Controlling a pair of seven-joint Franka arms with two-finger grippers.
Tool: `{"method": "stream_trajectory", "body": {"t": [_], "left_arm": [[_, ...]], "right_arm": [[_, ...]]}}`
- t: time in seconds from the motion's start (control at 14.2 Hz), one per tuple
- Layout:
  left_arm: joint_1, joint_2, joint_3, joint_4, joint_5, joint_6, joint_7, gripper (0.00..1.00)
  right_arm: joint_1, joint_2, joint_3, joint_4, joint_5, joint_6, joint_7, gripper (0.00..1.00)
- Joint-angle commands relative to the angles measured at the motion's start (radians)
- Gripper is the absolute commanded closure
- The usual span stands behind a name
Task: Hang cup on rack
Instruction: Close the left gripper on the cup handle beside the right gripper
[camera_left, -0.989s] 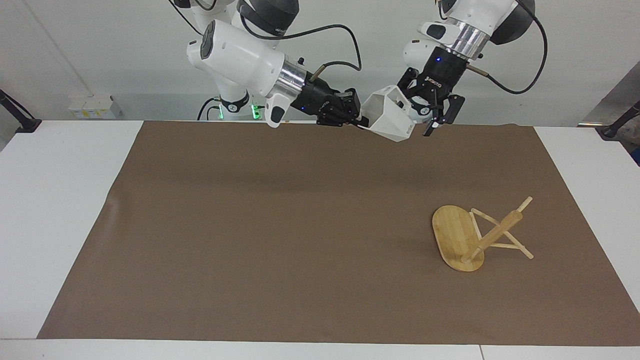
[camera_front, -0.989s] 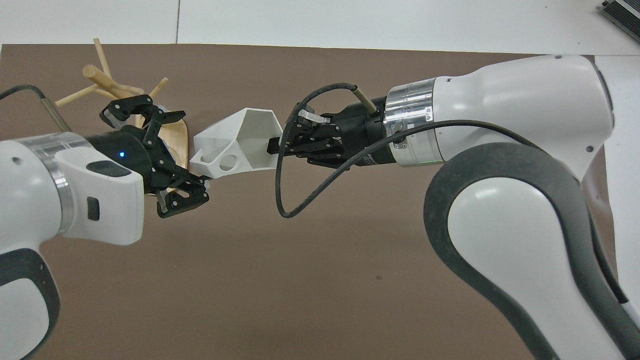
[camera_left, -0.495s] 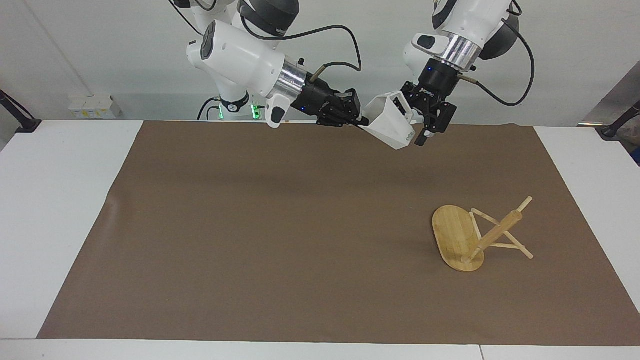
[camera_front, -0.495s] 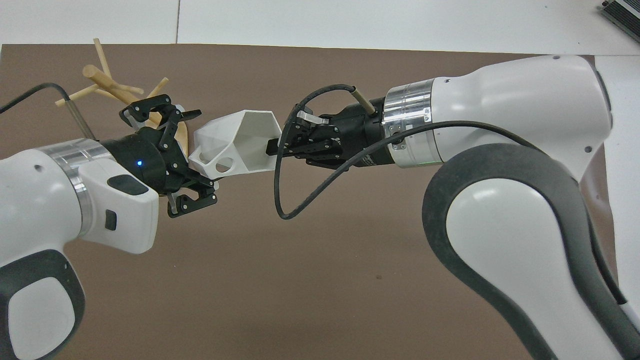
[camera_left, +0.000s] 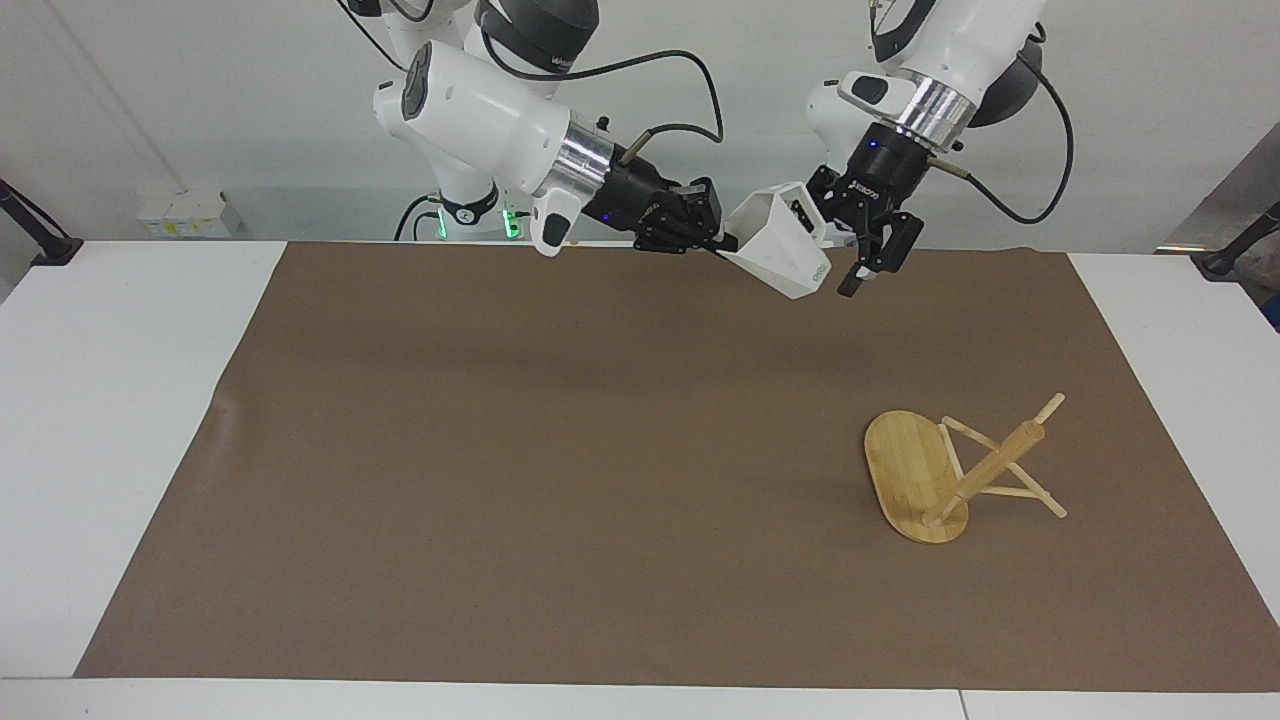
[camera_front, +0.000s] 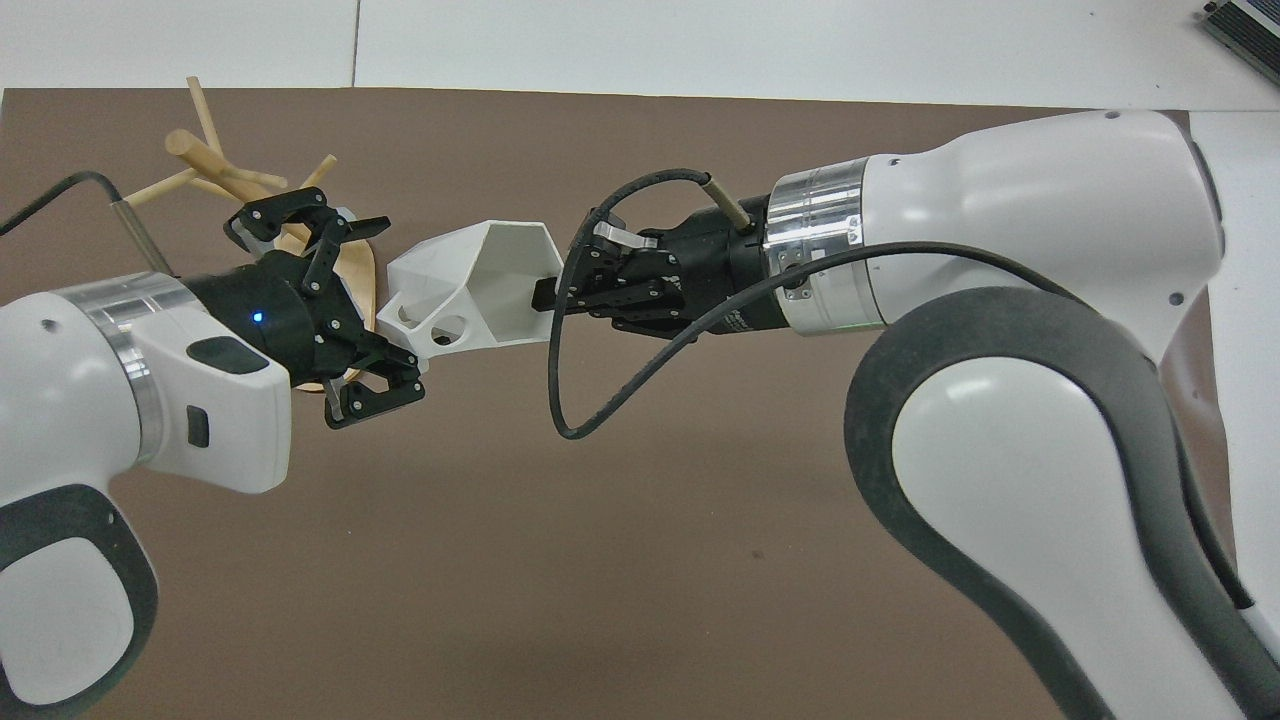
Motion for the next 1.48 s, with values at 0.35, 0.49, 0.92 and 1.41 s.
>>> {"method": "stream_trajectory", "body": {"t": [0.35,0.49,0.92,1.41], "left_arm": [[-0.024,-0.023,-0.003,-0.044,-0.075,0.072,0.063,0.00],[-0.025,-0.023,-0.005,-0.044,-0.076,0.071,0.091,0.00],[-0.035,-0.021,-0.005,-0.038,-0.110,0.071,0.152,0.00],[-0.030,-0.021,-0.003,-0.038,-0.113,0.071,0.162,1.00]], "right_arm": [[-0.001,-0.004,0.002,-0.002,0.028,-0.003,0.009,1.00],[-0.001,-0.004,0.002,-0.002,0.028,-0.003,0.008,1.00],[-0.001,-0.004,0.002,-0.002,0.026,0.000,0.008,1.00],[-0.006,-0.006,0.002,-0.002,0.024,-0.004,0.006,1.00]]}}
